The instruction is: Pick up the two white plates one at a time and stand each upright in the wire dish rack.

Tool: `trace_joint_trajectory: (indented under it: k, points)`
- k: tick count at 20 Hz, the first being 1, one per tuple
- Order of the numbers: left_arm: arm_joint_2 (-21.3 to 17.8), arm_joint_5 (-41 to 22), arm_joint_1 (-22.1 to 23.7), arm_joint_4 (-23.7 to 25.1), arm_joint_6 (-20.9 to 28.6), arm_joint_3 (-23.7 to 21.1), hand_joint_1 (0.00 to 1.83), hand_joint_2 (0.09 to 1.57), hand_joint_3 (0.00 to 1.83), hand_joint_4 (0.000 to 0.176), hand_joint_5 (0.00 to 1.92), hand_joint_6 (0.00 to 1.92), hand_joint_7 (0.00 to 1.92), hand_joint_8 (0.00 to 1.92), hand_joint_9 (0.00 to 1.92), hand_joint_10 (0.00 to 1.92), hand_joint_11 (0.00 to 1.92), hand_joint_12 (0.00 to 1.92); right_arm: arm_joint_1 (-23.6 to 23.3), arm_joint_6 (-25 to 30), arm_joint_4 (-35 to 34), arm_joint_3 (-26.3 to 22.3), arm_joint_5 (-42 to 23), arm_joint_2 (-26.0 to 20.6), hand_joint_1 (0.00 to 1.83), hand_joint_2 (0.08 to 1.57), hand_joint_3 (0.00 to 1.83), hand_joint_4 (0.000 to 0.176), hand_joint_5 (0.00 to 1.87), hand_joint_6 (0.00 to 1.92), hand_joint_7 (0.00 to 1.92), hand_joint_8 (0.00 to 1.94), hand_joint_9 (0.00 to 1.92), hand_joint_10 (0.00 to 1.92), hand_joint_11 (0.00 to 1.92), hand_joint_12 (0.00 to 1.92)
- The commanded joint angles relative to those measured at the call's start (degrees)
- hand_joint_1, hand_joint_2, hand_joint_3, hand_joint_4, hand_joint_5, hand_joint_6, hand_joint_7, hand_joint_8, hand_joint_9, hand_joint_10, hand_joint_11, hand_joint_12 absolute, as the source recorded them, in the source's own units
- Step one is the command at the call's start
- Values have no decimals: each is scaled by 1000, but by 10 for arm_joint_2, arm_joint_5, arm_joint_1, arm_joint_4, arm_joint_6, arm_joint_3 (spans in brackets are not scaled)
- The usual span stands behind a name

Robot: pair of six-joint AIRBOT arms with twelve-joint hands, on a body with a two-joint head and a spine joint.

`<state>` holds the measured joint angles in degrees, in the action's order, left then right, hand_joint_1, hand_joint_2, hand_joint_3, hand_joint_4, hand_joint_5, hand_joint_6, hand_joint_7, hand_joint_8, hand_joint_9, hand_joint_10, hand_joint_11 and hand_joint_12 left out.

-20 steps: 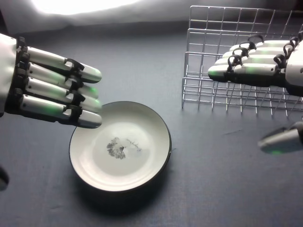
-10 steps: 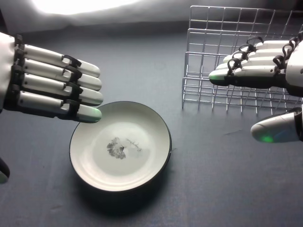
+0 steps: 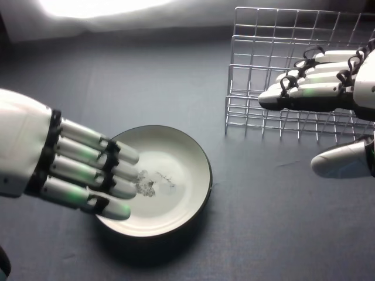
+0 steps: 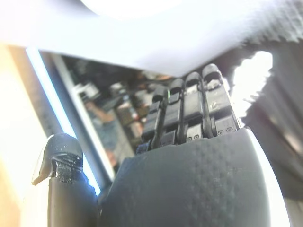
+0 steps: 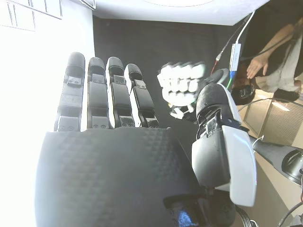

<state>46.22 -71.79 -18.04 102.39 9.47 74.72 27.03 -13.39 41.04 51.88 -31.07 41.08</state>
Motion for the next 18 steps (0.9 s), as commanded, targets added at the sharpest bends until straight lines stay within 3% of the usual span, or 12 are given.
trace_joint_trajectory:
  k: [1, 9, 16, 18]
  points:
    - [3, -15, -5, -45, -20, 4, 0, 1116, 20, 0, 0, 0, 0, 0, 0, 0, 0, 0, -9, 1, -22, 1, -57, -1, 25, 1262, 2, 0, 149, 3, 186, 5, 179, 9, 0, 484]
    - [88, -27, -60, -35, -38, 123, 0, 1123, 15, 0, 0, 0, 0, 0, 0, 0, 0, 0, -2, 0, -22, 1, -81, -1, 79, 1272, 0, 0, 197, 1, 245, 2, 217, 1, 0, 510]
    - [141, -25, -60, -13, -42, 174, 0, 1132, 15, 0, 0, 0, 0, 0, 0, 0, 0, 0, 9, -30, -21, 10, -109, -1, 33, 1282, 0, 0, 161, 1, 216, 3, 202, 3, 0, 494]
    - [154, -25, -60, 0, -51, 186, 0, 1146, 19, 0, 0, 0, 0, 0, 0, 0, 0, 0, 13, -33, 19, 17, -111, -1, 19, 1275, 0, 0, 150, 0, 205, 1, 193, 1, 0, 471]
